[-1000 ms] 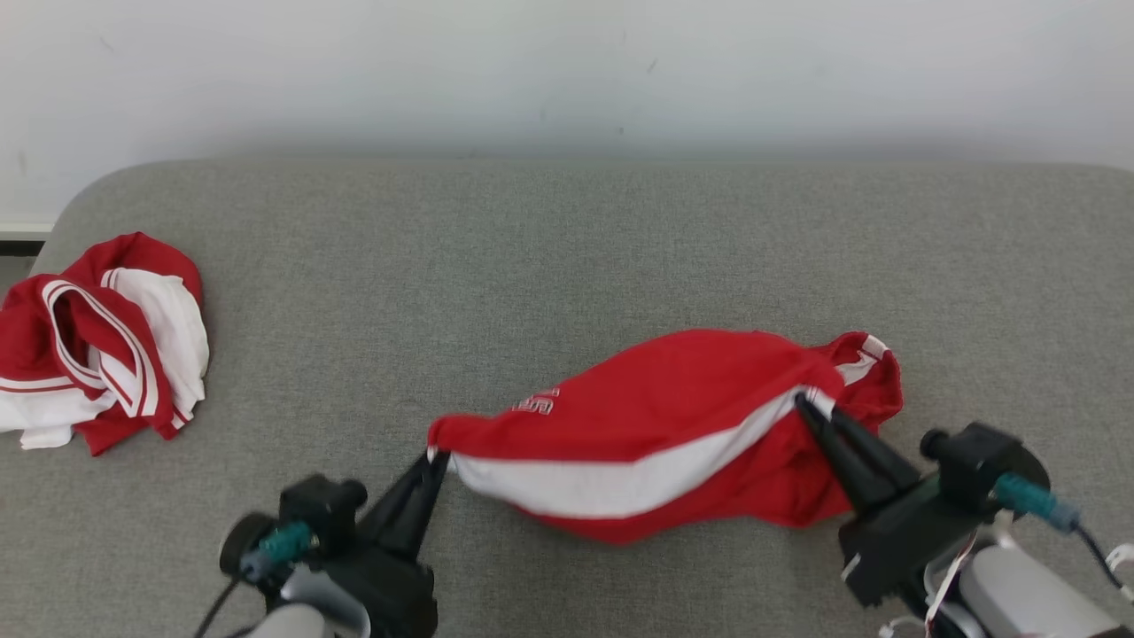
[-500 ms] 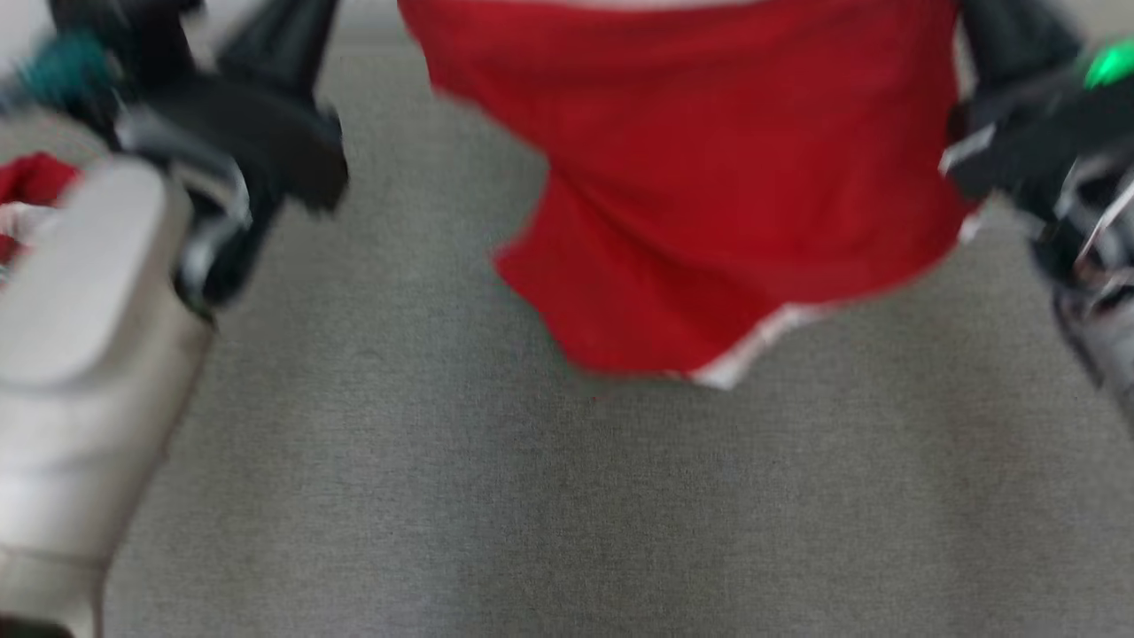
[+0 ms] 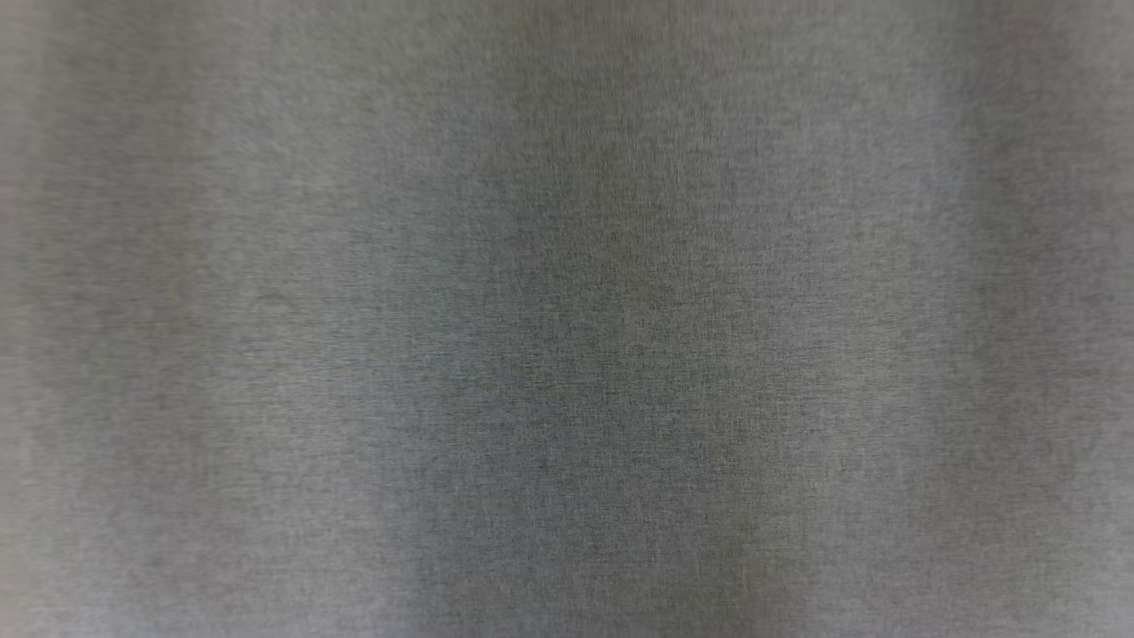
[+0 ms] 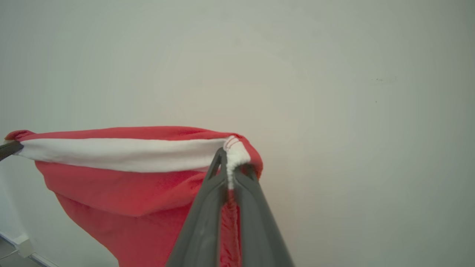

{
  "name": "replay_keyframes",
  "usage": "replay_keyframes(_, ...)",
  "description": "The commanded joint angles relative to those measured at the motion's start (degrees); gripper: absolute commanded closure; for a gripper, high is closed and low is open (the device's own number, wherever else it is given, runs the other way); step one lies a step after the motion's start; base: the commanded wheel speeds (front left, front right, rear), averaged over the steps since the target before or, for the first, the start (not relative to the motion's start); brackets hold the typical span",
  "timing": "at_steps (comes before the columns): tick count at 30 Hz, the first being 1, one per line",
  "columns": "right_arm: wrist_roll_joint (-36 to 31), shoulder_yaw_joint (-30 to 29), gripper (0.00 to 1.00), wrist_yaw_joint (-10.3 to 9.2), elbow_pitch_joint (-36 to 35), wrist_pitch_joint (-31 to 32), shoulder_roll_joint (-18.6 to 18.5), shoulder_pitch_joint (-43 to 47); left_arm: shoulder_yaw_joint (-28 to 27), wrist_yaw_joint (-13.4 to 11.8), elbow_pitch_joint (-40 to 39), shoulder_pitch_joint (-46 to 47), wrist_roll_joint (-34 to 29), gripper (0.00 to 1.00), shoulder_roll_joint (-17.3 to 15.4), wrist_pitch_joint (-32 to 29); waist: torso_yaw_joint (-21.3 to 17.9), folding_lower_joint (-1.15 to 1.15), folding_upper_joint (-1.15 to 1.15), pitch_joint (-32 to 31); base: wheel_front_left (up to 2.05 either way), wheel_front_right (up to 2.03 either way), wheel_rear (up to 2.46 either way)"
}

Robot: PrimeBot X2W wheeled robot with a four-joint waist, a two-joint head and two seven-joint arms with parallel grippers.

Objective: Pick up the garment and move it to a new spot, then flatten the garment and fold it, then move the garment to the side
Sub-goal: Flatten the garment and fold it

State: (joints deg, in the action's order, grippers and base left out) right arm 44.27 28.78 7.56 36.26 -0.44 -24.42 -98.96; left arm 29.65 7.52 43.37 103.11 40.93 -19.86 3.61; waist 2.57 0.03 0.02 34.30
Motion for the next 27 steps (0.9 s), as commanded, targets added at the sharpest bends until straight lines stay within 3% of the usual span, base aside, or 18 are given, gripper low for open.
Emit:
replay_keyframes(1, -0.8, 0.5, 1.0, -0.14, 1.4, 0.0, 0.3, -3.0, -0.3, -0.1, 1.7, 2.5, -0.6, 1.0, -0.1, -0.1, -0.9, -0.03, -0.02, 3.9, 0.0, 0.0, 0.0)
replay_keyframes(9, -0.6, 4.0, 1.0, -0.15, 10.9, -2.5, 2.4, -12.9, 0.8, -0.2, 10.2, 11.3, -1.3, 1.0, 2.0, 0.7, -1.4, -0.03, -0.02, 5.3, 0.0, 0.0, 0.0)
replay_keyframes(17, 2.6, 7.3, 1.0, -0.15, 15.9, -5.4, 1.9, -13.0, 2.4, -0.1, 14.0, 10.5, 0.7, 1.0, 3.4, 4.3, -0.9, -0.03, -0.02, 6.8, 0.0, 0.0, 0.0)
replay_keyframes(23, 5.4, 12.2, 1.0, -0.15, 13.4, -7.2, -0.1, -9.0, 3.9, -0.1, 11.6, 4.7, 4.7, 1.0, 4.2, 8.1, -0.5, -0.03, -0.02, 7.3, 0.0, 0.0, 0.0)
replay_keyframes(27, 9.3, 14.7, 1.0, -0.15, 9.5, -9.7, -1.8, -3.1, 5.5, -0.1, 7.1, -2.7, 6.6, 1.0, 1.9, 10.4, -1.2, -0.03, -0.02, 6.6, 0.0, 0.0, 0.0)
